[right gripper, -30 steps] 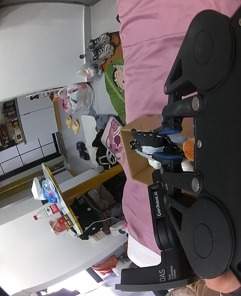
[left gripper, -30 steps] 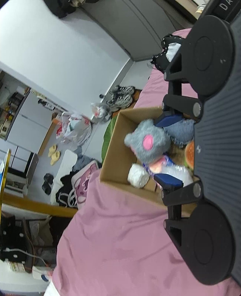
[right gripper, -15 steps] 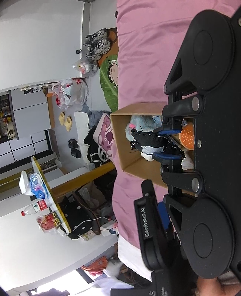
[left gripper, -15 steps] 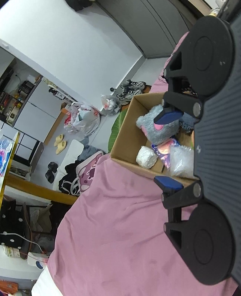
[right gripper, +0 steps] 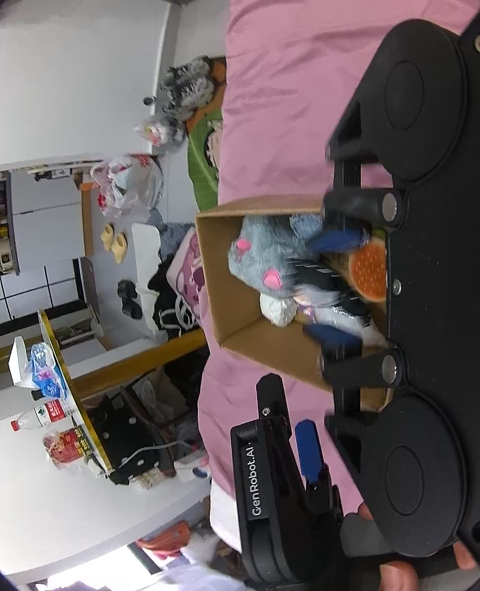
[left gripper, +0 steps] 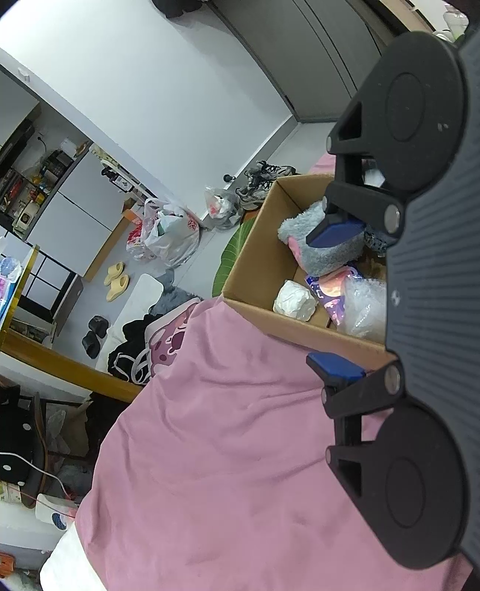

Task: Organize soft objects
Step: 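Open the left tool to drop the fish while the right tool drops its plush in the box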

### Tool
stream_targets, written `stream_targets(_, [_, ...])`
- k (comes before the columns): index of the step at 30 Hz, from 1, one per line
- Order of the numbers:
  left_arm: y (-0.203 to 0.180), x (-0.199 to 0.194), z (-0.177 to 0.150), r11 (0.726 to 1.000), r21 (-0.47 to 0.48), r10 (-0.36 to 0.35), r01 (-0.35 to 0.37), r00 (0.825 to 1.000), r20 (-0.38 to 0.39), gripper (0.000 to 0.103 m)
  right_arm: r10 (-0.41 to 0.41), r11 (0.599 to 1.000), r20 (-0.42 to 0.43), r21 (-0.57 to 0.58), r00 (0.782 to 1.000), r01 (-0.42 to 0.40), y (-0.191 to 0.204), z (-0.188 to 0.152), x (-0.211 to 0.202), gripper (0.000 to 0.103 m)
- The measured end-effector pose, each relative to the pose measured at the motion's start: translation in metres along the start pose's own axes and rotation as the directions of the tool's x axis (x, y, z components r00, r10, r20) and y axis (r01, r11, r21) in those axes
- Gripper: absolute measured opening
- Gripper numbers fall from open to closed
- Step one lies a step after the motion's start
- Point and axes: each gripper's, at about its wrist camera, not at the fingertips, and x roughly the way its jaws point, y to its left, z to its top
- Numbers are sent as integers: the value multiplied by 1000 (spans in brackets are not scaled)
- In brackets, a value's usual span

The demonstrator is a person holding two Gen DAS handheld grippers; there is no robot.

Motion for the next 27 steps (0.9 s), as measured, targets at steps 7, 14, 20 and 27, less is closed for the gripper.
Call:
stream_targets(7, [0, 5, 1, 1000, 13, 11, -11, 1000, -6, 61, -2, 999, -2, 43, 1000, 3, -15, -5, -12, 50])
stream_targets(14, [-9, 2, -5, 997, 69, 28, -27, 1000, -9, 61, 18, 996, 34, 84, 999, -21, -26, -5, -34, 50])
stream_targets(20, [-31, -12, -12, 982, 181, 53, -57, 998, 27, 70, 31, 994, 72, 101, 997, -38, -39, -3, -56, 57])
stream_targets(27, [-44, -38, -20, 969, 230, 86, -93, 995, 40, 79, 43, 987, 119, 146, 992, -61, -58, -3, -80, 69])
